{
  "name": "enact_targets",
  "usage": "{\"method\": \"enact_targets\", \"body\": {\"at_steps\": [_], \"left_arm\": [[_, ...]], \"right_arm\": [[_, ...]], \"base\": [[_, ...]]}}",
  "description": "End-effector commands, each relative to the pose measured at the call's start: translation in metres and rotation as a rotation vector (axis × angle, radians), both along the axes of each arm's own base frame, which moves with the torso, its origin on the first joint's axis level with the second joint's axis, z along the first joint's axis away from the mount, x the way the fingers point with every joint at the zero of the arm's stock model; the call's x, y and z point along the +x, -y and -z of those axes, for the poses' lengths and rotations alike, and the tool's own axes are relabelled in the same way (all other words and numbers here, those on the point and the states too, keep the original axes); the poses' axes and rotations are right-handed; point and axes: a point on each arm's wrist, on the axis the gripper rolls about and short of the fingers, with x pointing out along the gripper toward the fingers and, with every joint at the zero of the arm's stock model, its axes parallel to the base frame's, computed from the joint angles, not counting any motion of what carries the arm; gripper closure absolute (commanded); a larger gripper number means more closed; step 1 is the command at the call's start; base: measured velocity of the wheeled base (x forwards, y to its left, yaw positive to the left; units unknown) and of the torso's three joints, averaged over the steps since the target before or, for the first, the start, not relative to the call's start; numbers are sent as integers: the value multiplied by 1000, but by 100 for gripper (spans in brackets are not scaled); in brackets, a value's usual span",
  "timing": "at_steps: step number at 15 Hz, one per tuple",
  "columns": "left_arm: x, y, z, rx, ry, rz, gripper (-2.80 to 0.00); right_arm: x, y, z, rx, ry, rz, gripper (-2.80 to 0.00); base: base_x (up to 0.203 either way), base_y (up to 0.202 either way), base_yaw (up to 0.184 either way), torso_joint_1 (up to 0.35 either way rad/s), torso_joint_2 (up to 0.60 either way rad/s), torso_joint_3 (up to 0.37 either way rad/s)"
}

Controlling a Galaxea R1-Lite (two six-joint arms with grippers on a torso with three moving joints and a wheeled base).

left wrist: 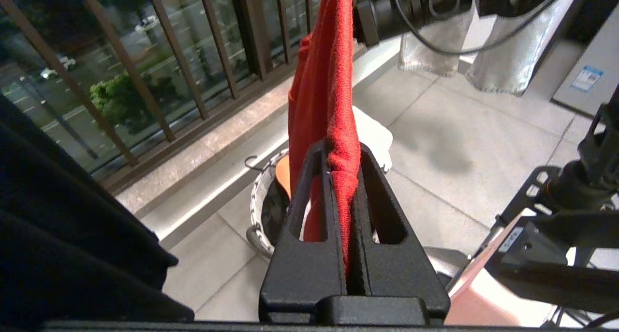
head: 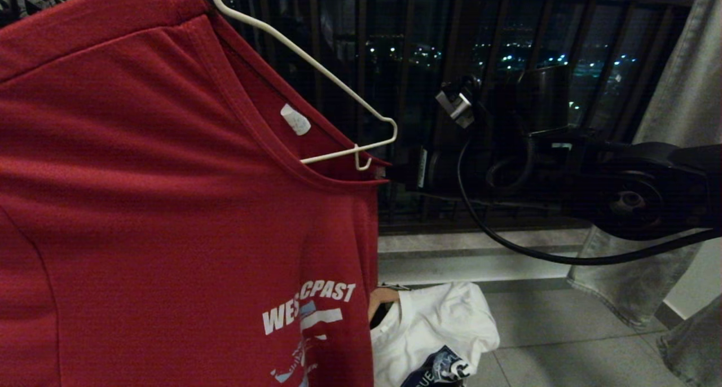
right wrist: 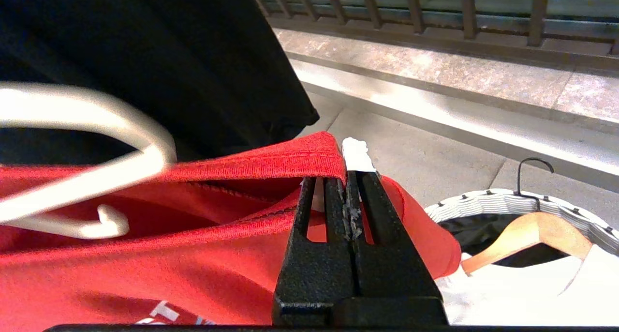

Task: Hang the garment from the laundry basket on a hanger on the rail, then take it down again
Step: Hang the clothes on the clothes rack

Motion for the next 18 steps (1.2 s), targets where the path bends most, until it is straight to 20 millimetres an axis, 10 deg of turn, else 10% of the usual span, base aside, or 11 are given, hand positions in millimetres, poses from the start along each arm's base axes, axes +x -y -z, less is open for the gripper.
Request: {"method": "enact_targets", "body": {"at_steps": [1, 18], "left_arm": [[-4, -2, 4, 6, -2, -29, 0], [-2, -2, 31, 47, -82, -35, 0]], "right_arm": [[5, 1, 2, 0, -6, 8, 0], [18, 12, -3, 9, 6, 51, 0]], "base": [[0, 0, 0, 0, 0, 0], [0, 0, 0, 0, 0, 0]]}}
